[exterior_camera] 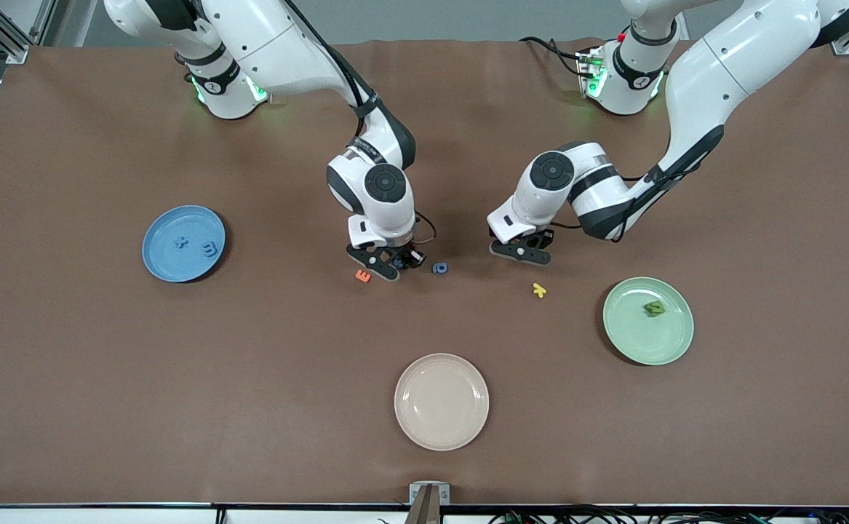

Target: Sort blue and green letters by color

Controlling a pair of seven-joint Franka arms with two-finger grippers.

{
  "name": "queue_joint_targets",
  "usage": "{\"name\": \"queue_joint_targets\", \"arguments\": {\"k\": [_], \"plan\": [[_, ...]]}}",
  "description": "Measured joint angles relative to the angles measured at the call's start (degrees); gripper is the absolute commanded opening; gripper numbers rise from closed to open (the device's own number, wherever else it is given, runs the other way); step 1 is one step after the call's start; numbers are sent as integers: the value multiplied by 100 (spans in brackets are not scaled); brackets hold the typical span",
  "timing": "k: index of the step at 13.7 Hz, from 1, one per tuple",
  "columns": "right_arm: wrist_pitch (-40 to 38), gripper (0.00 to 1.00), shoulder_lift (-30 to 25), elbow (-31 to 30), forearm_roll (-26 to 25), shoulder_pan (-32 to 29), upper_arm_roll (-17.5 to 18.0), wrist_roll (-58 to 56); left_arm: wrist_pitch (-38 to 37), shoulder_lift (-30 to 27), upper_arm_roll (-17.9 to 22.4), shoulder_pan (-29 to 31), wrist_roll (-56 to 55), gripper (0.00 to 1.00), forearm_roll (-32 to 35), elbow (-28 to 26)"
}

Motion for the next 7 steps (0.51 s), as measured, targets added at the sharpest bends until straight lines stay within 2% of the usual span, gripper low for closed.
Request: {"name": "queue_joint_targets", "arguments": {"k": [2,4,6,7], "plan": [[-356,0,-29,50,-7,-90,-42,-251,0,16,37,-45,-31,63,11,-1],[-1123,0,-220,142,-9,-351,-74,-904,0,24,91,-76,-64,62,162,-2],[-1932,0,-658,160,-9,-719,-89,-1664,0,43,147,-89,-82,48,232,-3],[-2204,0,-924,92,-10,-905,-94,-2067,1,55,157,-89,-82,35,234,-3]]}}
